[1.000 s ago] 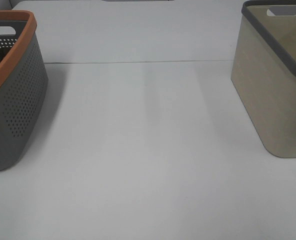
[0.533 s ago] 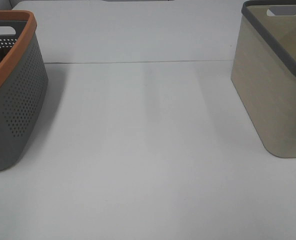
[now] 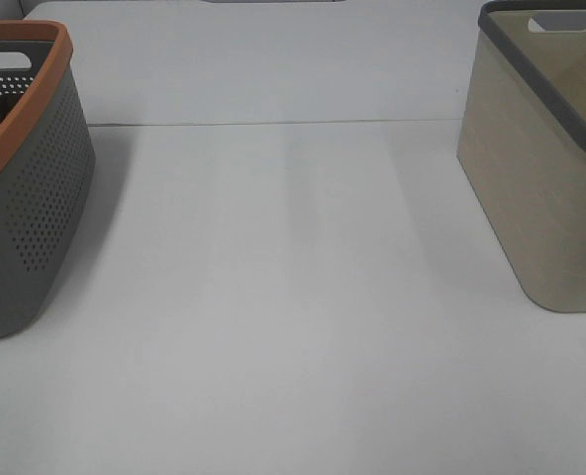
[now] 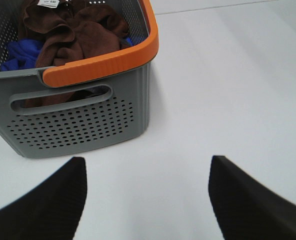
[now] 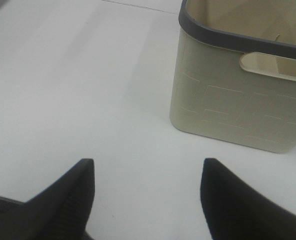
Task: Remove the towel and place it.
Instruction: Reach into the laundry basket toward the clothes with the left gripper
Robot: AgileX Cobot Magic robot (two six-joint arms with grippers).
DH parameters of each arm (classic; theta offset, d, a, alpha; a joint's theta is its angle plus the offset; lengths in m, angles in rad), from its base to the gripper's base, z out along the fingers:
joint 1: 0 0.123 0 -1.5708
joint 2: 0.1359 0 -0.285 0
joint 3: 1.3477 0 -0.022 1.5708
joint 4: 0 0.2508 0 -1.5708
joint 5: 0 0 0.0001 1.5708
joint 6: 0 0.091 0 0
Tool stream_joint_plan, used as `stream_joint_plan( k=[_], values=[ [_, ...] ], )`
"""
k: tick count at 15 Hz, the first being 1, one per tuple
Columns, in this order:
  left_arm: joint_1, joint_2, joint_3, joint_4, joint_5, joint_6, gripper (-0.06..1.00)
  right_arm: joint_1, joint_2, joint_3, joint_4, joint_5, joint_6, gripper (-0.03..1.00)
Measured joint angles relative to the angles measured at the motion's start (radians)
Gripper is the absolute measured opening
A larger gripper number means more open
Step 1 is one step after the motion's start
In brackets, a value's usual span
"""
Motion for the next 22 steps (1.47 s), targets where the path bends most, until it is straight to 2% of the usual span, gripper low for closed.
stream_joint_plan(
  k=[20,22],
  values=[
    [0.0,0.0,0.0,-0.001,0.0,-0.015,0.66,0.0,0.0,0.0,0.0,0.0,0.0,0.6],
    [0.0,0.063,-0.013,-0.005,-0.027,-0.017,0.66,0.0,0.0,0.0,0.0,0.0,0.0,0.6]
  ],
)
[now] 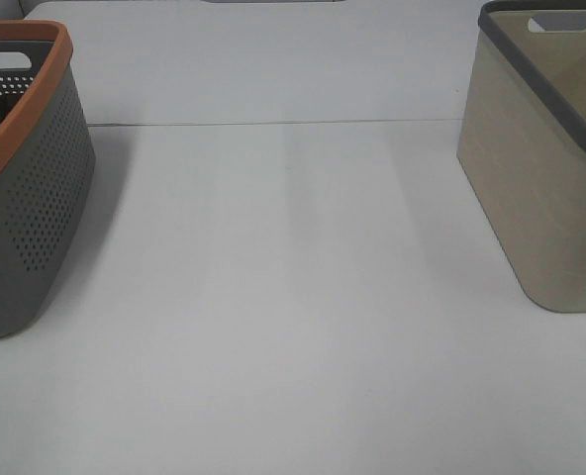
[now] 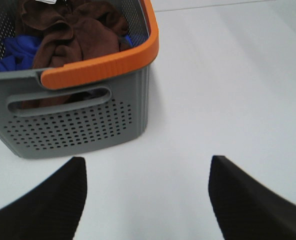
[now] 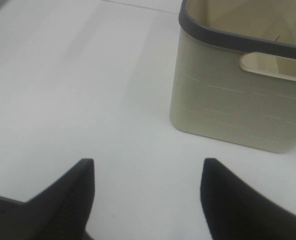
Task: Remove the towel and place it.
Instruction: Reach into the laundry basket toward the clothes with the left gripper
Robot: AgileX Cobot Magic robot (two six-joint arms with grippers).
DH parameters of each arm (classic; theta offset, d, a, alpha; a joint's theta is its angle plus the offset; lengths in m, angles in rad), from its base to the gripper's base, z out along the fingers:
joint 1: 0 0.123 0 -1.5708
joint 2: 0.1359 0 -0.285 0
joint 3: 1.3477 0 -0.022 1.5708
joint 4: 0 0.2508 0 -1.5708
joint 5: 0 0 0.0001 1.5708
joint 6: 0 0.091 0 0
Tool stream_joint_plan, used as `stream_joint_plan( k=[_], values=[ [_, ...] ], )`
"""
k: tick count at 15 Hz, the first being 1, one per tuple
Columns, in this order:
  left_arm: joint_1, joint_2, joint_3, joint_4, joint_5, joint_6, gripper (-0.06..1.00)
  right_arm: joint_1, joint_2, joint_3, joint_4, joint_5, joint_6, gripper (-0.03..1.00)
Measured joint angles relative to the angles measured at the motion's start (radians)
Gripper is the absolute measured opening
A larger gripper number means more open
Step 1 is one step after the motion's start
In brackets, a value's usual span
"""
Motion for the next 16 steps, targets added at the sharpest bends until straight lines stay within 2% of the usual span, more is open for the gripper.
stream_joint_plan(
  k=[3,7,9,13,16],
  values=[
    [0.0,0.145,-0.018,0.001,-0.158,-0.006,0.66,0.0,0.0,0.0,0.0,0.0,0.0,0.6],
    [0.0,0.393,-0.034,0.001,-0.451,-0.163,0.66,0.0,0.0,0.0,0.0,0.0,0.0,0.6],
    [0.0,0.552,-0.084,0.001,-0.552,-0.205,0.66,0.0,0.0,0.0,0.0,0.0,0.0,0.6],
    [0.0,0.849,-0.247,0.001,-0.594,-0.218,0.66,0.0,0.0,0.0,0.0,0.0,0.0,0.6],
    [0.02,0.99,-0.344,-0.001,-0.592,-0.241,0.66,0.0,0.0,0.0,0.0,0.0,0.0,0.6]
  ],
)
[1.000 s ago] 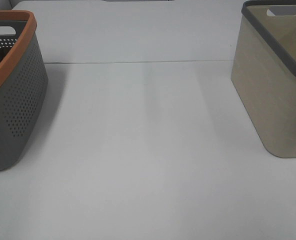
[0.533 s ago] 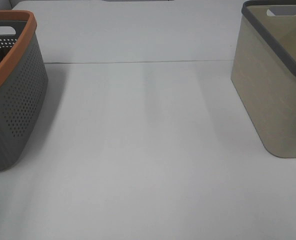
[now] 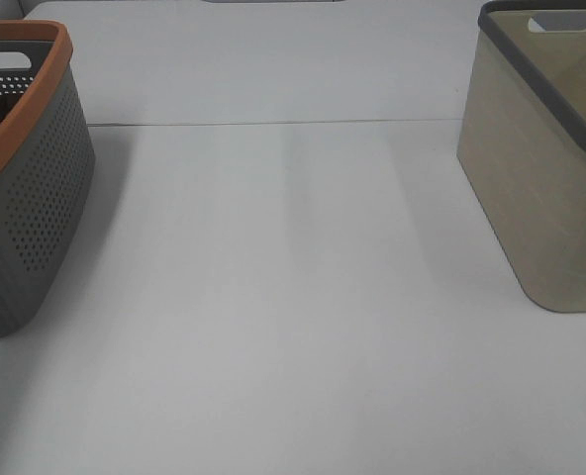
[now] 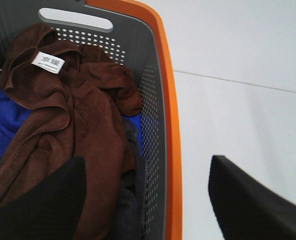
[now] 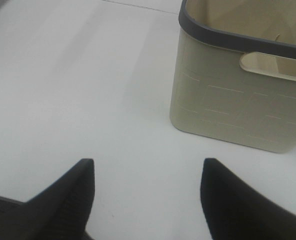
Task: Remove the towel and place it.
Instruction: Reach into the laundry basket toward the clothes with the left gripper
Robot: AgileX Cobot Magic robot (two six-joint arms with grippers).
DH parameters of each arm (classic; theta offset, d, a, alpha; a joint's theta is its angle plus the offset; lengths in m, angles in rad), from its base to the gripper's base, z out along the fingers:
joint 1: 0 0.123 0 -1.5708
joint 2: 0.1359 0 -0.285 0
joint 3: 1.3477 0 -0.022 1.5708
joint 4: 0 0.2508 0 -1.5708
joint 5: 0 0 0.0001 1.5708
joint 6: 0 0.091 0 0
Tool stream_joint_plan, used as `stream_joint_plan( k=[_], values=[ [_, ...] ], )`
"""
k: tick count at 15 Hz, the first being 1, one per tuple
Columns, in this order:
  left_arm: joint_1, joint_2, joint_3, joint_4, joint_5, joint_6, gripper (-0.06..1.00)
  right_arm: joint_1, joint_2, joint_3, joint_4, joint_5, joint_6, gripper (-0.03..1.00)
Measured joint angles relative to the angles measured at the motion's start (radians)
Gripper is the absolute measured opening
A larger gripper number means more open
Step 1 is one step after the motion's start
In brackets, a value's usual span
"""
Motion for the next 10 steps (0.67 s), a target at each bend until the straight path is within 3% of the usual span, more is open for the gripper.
stream_joint_plan(
  k=[6,10],
  values=[
    [0.128,0.282,-0.26,-0.035,0.145,-0.063,0.66,0.0,0.0,0.0,0.0,0.0,0.0,0.6],
    [0.154,0.508,-0.583,-0.013,0.339,-0.059,0.66,0.0,0.0,0.0,0.0,0.0,0.0,0.6]
  ],
)
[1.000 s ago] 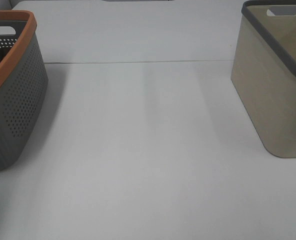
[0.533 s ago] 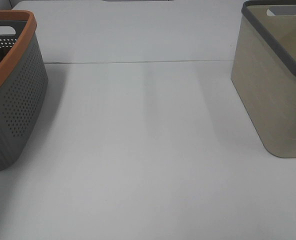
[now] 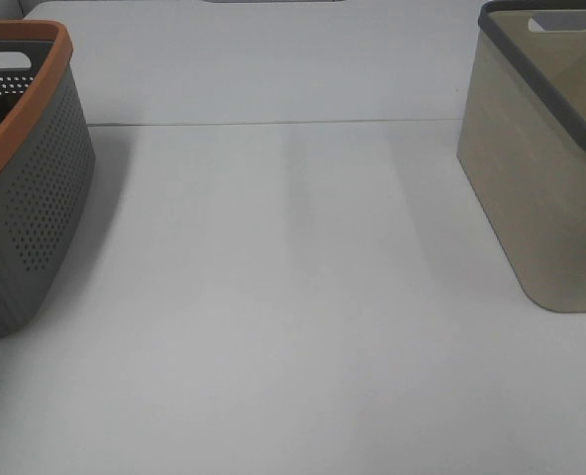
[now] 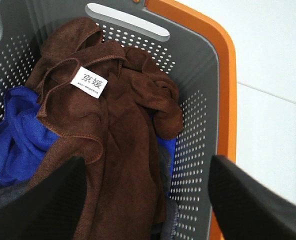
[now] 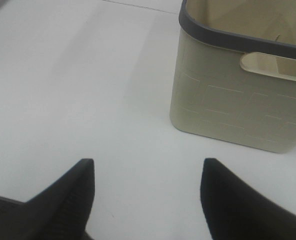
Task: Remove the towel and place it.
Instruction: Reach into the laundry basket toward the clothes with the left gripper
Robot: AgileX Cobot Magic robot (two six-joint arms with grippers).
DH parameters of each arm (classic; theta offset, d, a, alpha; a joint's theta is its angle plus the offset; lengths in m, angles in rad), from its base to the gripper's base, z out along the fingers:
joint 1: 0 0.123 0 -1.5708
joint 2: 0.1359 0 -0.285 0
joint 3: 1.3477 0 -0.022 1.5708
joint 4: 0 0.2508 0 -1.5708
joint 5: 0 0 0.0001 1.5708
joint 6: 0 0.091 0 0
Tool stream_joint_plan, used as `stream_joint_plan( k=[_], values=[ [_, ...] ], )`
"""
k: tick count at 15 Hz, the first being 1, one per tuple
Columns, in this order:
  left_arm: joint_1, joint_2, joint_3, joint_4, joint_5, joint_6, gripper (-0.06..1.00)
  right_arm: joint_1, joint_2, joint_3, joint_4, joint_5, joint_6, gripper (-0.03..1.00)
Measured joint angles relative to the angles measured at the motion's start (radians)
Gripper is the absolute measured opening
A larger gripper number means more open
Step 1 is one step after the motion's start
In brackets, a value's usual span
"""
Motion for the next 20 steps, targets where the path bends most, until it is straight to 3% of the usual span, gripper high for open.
stream_joint_plan(
  k=[5,7,13,20],
  values=[
    [0.002,0.24,-0.325,0.062,0.265,0.026,0.66,0.0,0.0,0.0,0.0,0.0,0.0,0.6],
    [0.029,0.31,-0.403,0.017,0.318,0.038,0.66,0.0,0.0,0.0,0.0,0.0,0.0,0.6],
    [0.228,0.404,-0.433,-0.216,0.334,0.166,0.66,0.0,0.0,0.0,0.0,0.0,0.0,0.6],
    [0.268,0.529,-0.475,-0.217,0.324,0.312,0.59,0.0,0.0,0.0,0.0,0.0,0.0,0.6]
  ],
)
